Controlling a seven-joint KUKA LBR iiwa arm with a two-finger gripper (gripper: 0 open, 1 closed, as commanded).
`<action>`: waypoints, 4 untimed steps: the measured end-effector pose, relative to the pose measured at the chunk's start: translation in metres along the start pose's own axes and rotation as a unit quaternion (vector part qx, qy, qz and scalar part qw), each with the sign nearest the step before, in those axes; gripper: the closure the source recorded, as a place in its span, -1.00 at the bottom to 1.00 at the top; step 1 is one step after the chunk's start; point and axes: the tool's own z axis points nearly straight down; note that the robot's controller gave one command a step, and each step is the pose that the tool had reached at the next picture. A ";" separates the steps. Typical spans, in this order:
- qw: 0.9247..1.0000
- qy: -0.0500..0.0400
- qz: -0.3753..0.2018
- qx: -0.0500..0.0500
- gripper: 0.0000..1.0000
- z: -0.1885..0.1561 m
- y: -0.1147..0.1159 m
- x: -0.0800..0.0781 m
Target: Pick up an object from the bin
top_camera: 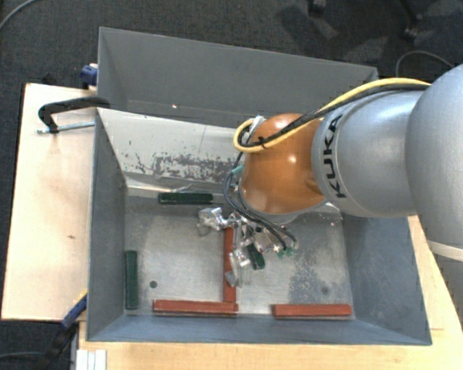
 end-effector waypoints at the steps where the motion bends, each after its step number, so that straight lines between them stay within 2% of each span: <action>1: 0.965 -0.005 -0.263 0.003 -1.00 -0.003 -0.058 -0.010; 2: 0.994 -0.006 -0.107 0.003 -1.00 -0.031 -0.088 -0.007; 3: 0.999 -0.001 -0.050 -0.001 -1.00 -0.022 -0.046 0.045; 4: 0.998 -0.006 -0.066 0.003 -1.00 -0.008 -0.113 0.041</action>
Offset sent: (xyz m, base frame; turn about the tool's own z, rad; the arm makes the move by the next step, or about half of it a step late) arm 0.0335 -0.0468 0.0011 -0.5347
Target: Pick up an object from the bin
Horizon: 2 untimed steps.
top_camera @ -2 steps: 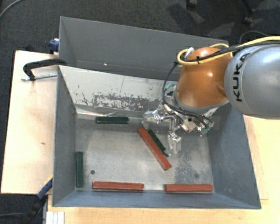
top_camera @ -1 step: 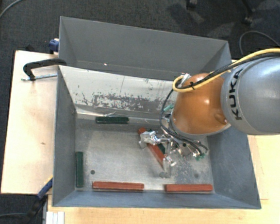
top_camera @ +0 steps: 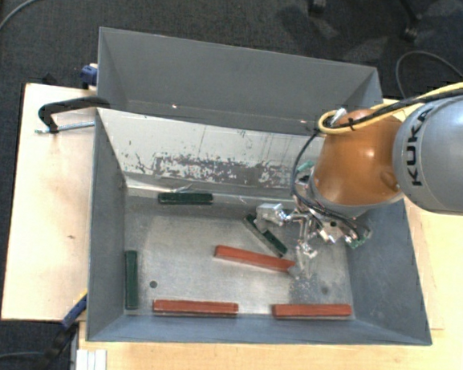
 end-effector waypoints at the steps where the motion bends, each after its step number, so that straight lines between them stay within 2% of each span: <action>1: 1.000 0.003 -0.018 -0.004 -1.00 0.006 0.067 0.024; 2: 1.000 0.001 -0.014 -0.002 1.00 0.005 0.063 0.023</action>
Offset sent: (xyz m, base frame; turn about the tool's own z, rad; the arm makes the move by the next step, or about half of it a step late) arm -0.0563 0.0379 -0.0069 -0.0298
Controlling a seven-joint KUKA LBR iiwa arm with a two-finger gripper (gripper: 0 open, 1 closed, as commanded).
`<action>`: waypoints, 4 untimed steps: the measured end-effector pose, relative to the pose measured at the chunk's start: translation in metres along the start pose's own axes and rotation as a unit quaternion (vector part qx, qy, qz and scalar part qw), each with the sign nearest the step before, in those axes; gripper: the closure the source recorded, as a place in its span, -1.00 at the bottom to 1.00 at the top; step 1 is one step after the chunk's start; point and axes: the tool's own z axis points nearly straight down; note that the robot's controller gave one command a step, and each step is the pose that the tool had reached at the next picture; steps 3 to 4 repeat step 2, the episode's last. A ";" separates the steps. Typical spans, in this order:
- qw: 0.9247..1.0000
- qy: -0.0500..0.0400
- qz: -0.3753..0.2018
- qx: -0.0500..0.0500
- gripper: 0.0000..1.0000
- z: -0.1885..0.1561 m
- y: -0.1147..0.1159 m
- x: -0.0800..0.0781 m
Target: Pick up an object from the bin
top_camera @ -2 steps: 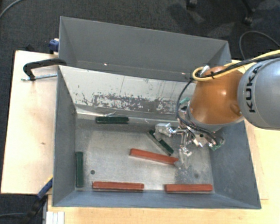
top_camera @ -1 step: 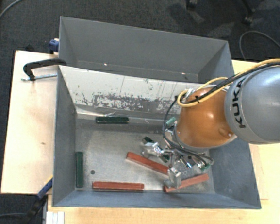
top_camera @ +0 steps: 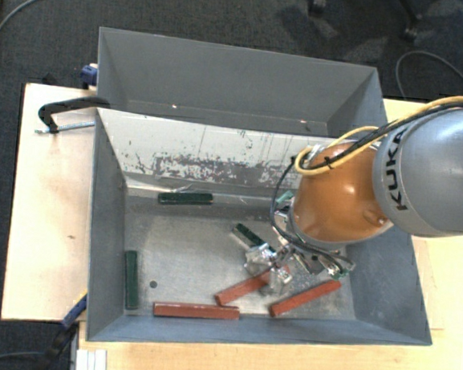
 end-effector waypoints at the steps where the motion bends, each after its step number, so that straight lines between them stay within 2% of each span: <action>1: 1.000 -0.003 -0.012 0.003 1.00 -0.121 -0.004 0.019; 2: 0.988 -0.002 -0.153 0.002 1.00 -0.171 -0.003 0.019; 4: 0.988 -0.002 -0.153 0.002 1.00 -0.171 -0.003 0.019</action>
Offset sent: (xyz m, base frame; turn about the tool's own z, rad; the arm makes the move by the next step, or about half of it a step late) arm -0.0162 -0.0153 0.1153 -0.0256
